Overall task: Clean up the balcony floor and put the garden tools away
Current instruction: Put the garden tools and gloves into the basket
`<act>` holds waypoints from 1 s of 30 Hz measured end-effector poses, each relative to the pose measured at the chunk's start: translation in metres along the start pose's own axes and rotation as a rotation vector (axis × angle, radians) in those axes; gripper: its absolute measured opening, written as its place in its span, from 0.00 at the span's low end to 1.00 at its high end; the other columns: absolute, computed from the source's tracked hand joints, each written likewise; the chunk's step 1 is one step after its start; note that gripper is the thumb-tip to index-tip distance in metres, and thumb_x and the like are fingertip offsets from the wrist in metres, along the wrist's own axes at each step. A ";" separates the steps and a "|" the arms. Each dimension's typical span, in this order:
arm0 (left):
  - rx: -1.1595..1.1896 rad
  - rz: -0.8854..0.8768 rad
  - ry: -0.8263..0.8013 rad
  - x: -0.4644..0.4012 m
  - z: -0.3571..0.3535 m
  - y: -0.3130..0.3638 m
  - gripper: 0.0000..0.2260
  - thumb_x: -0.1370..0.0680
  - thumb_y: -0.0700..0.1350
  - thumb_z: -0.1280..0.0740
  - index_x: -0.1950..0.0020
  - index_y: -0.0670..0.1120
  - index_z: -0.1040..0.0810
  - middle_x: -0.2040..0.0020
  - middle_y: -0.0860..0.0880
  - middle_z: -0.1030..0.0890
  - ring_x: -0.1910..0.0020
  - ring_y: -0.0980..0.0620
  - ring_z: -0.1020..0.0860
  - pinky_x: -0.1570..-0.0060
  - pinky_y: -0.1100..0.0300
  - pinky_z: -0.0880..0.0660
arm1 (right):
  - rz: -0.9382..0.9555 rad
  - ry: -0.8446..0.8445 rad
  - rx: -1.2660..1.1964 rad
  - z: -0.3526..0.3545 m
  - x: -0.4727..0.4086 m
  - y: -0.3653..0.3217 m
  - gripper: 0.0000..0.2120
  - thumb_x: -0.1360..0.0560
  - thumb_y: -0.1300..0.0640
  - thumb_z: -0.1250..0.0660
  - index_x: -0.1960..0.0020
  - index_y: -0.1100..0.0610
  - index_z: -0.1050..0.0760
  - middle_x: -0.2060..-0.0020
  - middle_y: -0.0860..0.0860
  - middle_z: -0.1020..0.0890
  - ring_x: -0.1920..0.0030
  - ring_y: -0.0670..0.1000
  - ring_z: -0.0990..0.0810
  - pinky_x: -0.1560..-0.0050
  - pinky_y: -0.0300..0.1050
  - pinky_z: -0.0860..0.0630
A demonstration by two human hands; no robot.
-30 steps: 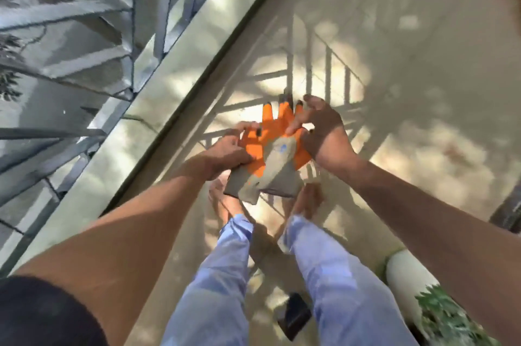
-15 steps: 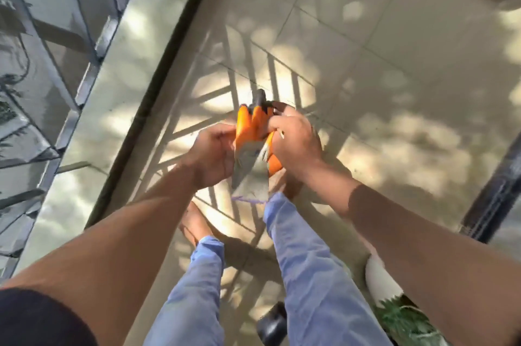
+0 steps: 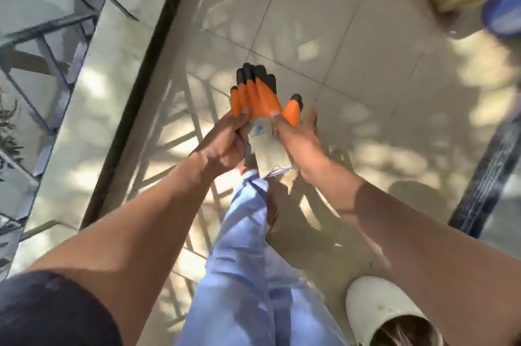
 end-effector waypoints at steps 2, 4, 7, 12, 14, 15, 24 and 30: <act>0.010 0.019 -0.008 -0.015 -0.022 0.008 0.19 0.13 0.45 0.43 0.24 0.40 0.31 0.31 0.37 0.22 0.37 0.41 0.19 0.38 0.43 0.21 | -0.209 -0.141 -0.381 -0.001 -0.011 0.001 0.34 0.29 0.38 0.23 0.32 0.59 0.27 0.38 0.59 0.17 0.43 0.59 0.15 0.40 0.61 0.19; -0.014 0.019 0.027 -0.030 -0.037 0.018 0.18 0.13 0.45 0.42 0.25 0.40 0.29 0.33 0.38 0.20 0.40 0.43 0.17 0.41 0.47 0.19 | -0.226 -0.170 -0.512 0.009 -0.027 -0.011 0.23 0.27 0.48 0.22 0.40 0.62 0.20 0.50 0.60 0.13 0.51 0.61 0.13 0.46 0.62 0.17; -0.203 -0.009 0.065 -0.053 -0.057 0.044 0.14 0.15 0.44 0.38 0.30 0.42 0.24 0.40 0.43 0.16 0.44 0.46 0.16 0.45 0.51 0.19 | -0.138 -0.096 -0.561 0.036 -0.052 -0.035 0.08 0.25 0.65 0.26 0.46 0.63 0.18 0.55 0.58 0.12 0.54 0.57 0.12 0.50 0.54 0.15; -0.403 -0.066 0.230 -0.083 -0.078 0.100 0.28 0.20 0.40 0.31 0.21 0.53 0.33 0.35 0.52 0.20 0.40 0.50 0.19 0.38 0.47 0.23 | -0.085 -0.004 -0.442 0.071 -0.091 -0.074 0.09 0.25 0.69 0.29 0.52 0.56 0.18 0.59 0.53 0.13 0.57 0.55 0.14 0.51 0.54 0.17; -0.524 -0.122 0.310 -0.100 -0.084 0.124 0.39 0.20 0.44 0.28 0.16 0.55 0.48 0.23 0.52 0.32 0.30 0.50 0.26 0.30 0.43 0.28 | -0.061 0.011 -0.453 0.081 -0.114 -0.090 0.10 0.26 0.68 0.28 0.51 0.55 0.18 0.58 0.53 0.13 0.56 0.54 0.15 0.49 0.56 0.17; -0.663 -0.167 0.328 -0.110 -0.090 0.136 0.42 0.20 0.48 0.28 0.15 0.55 0.52 0.19 0.52 0.39 0.25 0.50 0.31 0.26 0.44 0.32 | -0.041 0.003 -0.463 0.084 -0.125 -0.100 0.10 0.26 0.67 0.28 0.50 0.55 0.18 0.59 0.51 0.13 0.56 0.53 0.15 0.50 0.54 0.18; -0.193 0.156 0.054 -0.195 -0.168 0.173 0.22 0.19 0.49 0.30 0.29 0.39 0.24 0.34 0.41 0.18 0.35 0.43 0.20 0.31 0.45 0.26 | -0.126 -0.362 -0.598 0.086 -0.212 -0.173 0.19 0.24 0.68 0.30 0.33 0.63 0.23 0.40 0.62 0.17 0.39 0.63 0.17 0.35 0.62 0.23; -0.220 0.050 0.210 -0.245 -0.176 0.227 0.23 0.23 0.45 0.26 0.30 0.38 0.23 0.37 0.40 0.17 0.37 0.42 0.18 0.32 0.43 0.25 | -0.198 -0.473 -0.599 0.112 -0.261 -0.221 0.20 0.25 0.58 0.26 0.35 0.64 0.21 0.40 0.64 0.17 0.38 0.65 0.19 0.34 0.64 0.24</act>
Point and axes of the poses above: each hand's wrist, its own x-axis away from the middle knuckle, its own z-axis out of the back of the hand, y = z × x, the point moved 8 cm from there along -x, towards the middle knuckle
